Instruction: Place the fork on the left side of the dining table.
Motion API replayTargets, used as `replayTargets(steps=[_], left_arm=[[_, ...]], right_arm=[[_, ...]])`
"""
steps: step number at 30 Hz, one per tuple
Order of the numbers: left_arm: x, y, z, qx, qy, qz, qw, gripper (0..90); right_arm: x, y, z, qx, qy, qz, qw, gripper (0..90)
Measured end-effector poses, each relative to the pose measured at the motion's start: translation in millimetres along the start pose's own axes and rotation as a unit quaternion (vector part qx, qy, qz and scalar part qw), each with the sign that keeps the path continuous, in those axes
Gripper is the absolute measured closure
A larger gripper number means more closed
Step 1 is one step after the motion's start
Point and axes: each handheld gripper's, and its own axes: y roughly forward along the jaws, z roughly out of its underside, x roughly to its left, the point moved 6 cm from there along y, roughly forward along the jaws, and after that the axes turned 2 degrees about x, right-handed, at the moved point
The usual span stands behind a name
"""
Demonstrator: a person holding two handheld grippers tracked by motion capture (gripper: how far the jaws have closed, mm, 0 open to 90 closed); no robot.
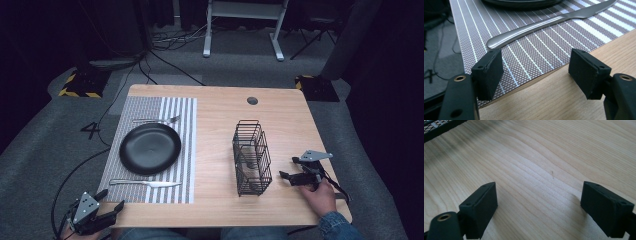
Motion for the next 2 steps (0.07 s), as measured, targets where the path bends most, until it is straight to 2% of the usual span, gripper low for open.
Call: replayTargets(steps=[2], left_arm=[[-0.3,0.6,0.7,-0.006,-0.004,-0.001,1.0000,26.5]], right_arm=[[0.0,0.0,0.0,0.000,0.000,0.000,1.0000,13.9]])
